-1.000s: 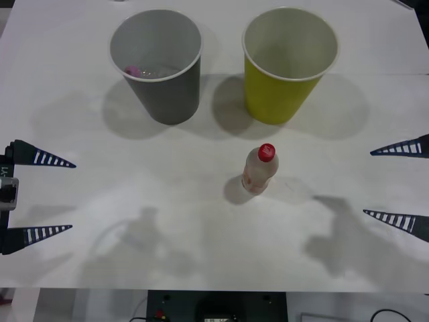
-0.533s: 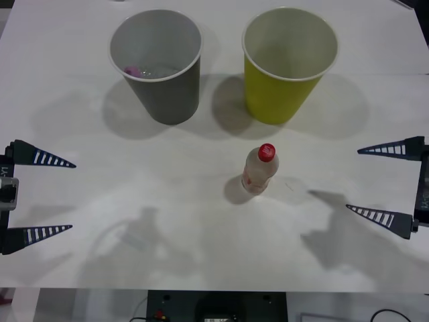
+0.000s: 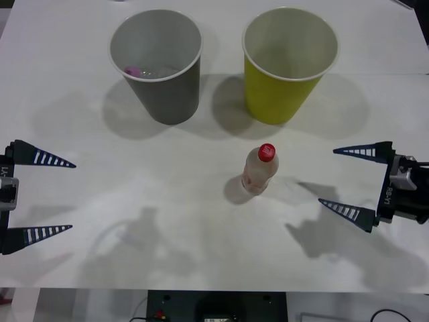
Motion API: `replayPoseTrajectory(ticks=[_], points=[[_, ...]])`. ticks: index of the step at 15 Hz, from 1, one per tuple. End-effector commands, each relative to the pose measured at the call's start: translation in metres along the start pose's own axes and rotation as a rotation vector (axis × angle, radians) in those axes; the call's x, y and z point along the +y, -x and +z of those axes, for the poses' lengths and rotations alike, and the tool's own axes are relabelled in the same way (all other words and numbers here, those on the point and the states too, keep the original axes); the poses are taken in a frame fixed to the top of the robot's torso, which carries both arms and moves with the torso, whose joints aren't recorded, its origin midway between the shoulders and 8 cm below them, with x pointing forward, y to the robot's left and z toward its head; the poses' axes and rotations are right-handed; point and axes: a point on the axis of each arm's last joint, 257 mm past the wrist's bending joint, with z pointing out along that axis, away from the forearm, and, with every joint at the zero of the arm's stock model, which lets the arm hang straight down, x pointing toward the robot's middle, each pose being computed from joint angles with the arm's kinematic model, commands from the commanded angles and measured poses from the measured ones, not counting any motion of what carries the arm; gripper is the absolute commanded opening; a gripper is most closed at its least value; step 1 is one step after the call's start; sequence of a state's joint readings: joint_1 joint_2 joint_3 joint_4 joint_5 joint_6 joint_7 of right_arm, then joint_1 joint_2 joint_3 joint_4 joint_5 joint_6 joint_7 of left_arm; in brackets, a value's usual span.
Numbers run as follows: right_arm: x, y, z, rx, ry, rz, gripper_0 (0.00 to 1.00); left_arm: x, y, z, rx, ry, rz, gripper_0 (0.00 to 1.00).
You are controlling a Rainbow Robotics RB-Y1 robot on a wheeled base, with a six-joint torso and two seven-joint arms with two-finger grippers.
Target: Put the can into the green bin and the plastic bottle into the gray bin
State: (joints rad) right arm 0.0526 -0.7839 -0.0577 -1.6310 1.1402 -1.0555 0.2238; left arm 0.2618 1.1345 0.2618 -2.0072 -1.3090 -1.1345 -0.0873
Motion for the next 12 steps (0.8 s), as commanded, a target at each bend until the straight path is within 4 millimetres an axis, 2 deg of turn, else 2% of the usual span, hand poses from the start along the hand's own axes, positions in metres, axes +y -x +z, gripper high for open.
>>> replayPoseTrajectory(ticks=[1,12], points=[[0.000,-0.006,0.017,-0.032,-0.024,0.032,1.00,0.000,0.000,0.000,0.000,0.000,0.000,1.00],[0.010,-0.013,0.077,-0.173,-0.119,0.147,1.00,0.000,0.000,0.000,0.000,0.000,0.000,1.00]])
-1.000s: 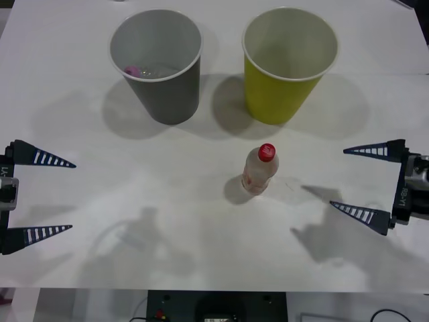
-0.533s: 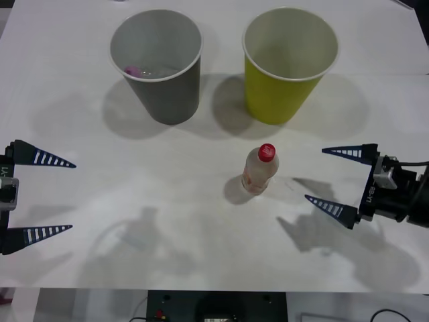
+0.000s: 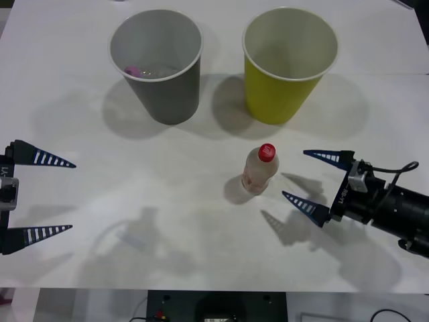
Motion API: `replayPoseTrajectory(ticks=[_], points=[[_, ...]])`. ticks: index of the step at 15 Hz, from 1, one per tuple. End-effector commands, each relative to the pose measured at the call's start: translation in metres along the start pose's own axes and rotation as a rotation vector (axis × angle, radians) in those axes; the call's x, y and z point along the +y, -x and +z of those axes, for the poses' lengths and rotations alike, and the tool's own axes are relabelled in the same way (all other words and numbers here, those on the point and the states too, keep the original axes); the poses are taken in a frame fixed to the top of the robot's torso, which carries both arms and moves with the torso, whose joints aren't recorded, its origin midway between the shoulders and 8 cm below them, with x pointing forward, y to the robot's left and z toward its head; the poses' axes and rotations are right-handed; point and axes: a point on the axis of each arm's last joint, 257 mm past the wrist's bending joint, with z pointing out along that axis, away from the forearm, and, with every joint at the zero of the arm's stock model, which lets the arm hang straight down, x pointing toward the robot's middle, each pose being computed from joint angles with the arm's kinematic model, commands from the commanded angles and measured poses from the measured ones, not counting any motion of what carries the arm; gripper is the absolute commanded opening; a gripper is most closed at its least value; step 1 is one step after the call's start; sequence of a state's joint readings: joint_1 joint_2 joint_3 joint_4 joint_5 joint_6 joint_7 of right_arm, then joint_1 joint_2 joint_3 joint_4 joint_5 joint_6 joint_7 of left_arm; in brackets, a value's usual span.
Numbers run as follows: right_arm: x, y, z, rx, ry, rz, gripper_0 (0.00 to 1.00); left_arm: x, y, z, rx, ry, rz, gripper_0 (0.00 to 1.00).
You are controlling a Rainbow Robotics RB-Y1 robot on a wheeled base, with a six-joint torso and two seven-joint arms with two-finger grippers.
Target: Put the can into the green bin and the plastic bottle into the gray bin
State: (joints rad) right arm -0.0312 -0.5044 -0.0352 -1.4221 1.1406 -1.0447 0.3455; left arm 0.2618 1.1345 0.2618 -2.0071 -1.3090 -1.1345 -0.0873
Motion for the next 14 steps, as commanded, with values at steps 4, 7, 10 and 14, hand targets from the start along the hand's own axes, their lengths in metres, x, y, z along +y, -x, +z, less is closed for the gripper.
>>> replayPoseTrajectory(ticks=[4,7,10,14], points=[[0.007,-0.004,0.028,-0.023,-0.030,0.014,1.00,0.000,0.000,0.000,0.000,0.000,0.000,1.00],[0.009,-0.008,0.039,-0.002,-0.031,-0.007,1.00,0.000,0.000,0.000,0.000,0.000,0.000,1.00],[0.011,-0.010,0.054,0.014,-0.034,-0.018,1.00,0.000,0.000,0.000,0.000,0.000,0.000,1.00],[0.015,-0.009,0.082,0.019,-0.072,0.004,1.00,0.000,0.000,0.000,0.000,0.000,0.000,1.00]])
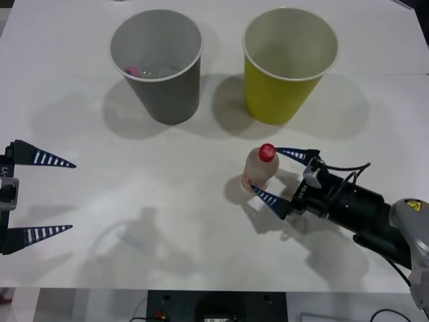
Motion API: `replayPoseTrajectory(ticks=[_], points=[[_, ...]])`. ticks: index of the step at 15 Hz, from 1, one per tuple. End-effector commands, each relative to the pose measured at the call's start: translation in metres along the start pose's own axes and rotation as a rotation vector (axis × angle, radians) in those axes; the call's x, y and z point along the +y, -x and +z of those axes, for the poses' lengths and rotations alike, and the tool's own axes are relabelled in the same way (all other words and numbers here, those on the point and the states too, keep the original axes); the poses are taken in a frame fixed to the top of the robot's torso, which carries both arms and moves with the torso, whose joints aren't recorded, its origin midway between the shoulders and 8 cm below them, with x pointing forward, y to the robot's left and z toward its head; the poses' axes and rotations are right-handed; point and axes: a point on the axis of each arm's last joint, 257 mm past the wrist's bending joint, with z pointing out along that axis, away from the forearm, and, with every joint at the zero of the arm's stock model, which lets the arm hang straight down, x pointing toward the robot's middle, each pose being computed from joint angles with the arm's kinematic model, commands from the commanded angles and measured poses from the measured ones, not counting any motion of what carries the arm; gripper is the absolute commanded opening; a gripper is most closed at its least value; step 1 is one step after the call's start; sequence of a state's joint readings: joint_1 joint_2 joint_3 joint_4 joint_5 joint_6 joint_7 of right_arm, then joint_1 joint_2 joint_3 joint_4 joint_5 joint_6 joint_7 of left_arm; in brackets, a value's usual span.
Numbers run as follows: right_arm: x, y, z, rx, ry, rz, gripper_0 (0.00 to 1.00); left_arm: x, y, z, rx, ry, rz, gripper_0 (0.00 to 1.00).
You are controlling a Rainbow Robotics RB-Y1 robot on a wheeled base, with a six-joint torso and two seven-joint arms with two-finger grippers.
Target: Put the can into the green bin and the plastic bottle into the gray bin
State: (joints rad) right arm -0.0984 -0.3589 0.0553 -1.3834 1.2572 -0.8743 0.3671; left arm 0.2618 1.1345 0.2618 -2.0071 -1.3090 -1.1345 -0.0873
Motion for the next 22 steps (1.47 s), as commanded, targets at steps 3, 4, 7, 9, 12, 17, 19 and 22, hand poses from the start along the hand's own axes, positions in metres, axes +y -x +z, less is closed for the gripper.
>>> replayPoseTrajectory(ticks=[3,4,7,9,12,17,19,22], points=[[0.003,0.000,0.017,0.010,-0.026,0.005,1.00,0.000,0.000,0.000,0.000,0.000,0.000,1.00],[0.004,0.000,0.018,0.008,-0.023,0.008,1.00,0.000,0.000,0.000,0.000,0.000,0.000,1.00],[0.005,0.000,0.019,0.009,-0.021,0.001,0.58,0.000,0.000,0.000,0.000,0.000,0.000,1.00],[0.006,0.000,0.019,0.008,-0.020,0.005,0.01,0.000,0.000,0.000,0.000,0.000,0.000,1.00],[0.005,0.002,0.019,0.001,-0.023,0.014,0.00,0.000,0.000,0.000,0.000,0.000,0.000,1.00],[0.002,0.003,0.013,-0.005,-0.022,0.021,0.00,0.000,0.000,0.000,0.000,0.000,0.000,1.00],[-0.005,0.003,0.006,-0.003,-0.020,0.011,0.00,0.000,0.000,0.000,0.000,0.000,0.000,1.00],[-0.015,0.002,-0.009,0.011,-0.009,-0.003,0.00,0.000,0.000,0.000,0.000,0.000,0.000,1.00]])
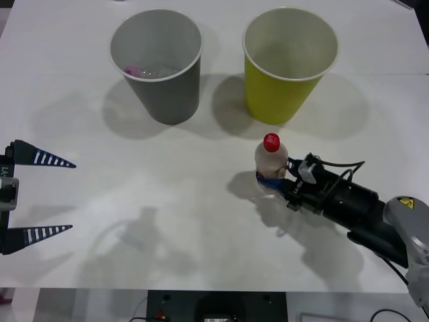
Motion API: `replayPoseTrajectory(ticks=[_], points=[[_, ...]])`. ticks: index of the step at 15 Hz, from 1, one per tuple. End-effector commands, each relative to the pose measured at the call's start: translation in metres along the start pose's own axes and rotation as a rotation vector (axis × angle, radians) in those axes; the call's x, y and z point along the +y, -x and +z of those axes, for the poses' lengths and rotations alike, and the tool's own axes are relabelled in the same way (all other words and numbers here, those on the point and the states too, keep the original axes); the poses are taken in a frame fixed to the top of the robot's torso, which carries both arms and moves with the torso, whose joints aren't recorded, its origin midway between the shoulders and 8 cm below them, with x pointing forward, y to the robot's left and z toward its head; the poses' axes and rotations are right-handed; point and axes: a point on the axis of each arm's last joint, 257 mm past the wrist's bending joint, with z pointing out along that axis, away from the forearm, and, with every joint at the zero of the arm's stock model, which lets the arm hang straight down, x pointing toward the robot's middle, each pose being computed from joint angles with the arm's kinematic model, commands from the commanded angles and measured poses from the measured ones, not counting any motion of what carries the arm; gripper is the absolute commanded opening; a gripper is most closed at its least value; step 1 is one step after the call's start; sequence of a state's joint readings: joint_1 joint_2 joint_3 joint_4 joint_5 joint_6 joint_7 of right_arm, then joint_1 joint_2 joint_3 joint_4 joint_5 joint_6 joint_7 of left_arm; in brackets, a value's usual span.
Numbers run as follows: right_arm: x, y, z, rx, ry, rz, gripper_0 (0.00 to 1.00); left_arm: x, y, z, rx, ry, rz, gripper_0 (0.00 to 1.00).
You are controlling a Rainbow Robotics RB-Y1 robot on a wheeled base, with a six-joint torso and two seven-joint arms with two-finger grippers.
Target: Put the can into the green bin and the plastic bottle into the gray bin
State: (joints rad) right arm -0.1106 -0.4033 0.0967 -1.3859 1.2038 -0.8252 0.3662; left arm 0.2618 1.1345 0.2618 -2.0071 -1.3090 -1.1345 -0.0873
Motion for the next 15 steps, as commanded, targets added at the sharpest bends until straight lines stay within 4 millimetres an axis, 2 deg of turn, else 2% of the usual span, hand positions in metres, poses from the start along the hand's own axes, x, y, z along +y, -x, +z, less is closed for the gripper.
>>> replayPoseTrajectory(ticks=[1,9,15], points=[[-0.010,-0.001,-0.013,0.013,0.008,-0.005,0.00,0.000,0.000,0.000,0.000,0.000,0.000,1.00],[-0.040,0.020,-0.043,0.084,0.037,0.064,0.00,0.000,0.000,0.000,0.000,0.000,0.000,1.00],[-0.049,0.056,-0.057,0.135,0.066,0.160,0.00,0.000,0.000,0.000,0.000,0.000,0.000,1.00]])
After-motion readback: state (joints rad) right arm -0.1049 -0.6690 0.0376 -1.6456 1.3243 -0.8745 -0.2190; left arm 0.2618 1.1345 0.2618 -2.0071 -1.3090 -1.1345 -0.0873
